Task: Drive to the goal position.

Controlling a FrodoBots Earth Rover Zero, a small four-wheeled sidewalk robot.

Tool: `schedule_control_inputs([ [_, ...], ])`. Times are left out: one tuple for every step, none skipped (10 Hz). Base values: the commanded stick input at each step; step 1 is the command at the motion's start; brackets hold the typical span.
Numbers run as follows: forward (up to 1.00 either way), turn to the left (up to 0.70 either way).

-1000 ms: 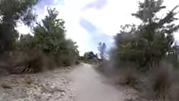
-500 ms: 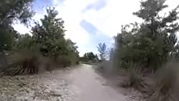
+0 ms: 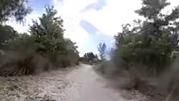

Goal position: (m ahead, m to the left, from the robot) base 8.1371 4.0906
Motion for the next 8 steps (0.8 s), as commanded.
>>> schedule_control_inputs([
  [0.45,0.0],
  [0.45,0.0],
  [0.45,0.0],
  [0.45,0.0],
  [0.45,0.0],
  [0.45,0.0],
  [0.45,0.0],
  [0.45,0.0],
])
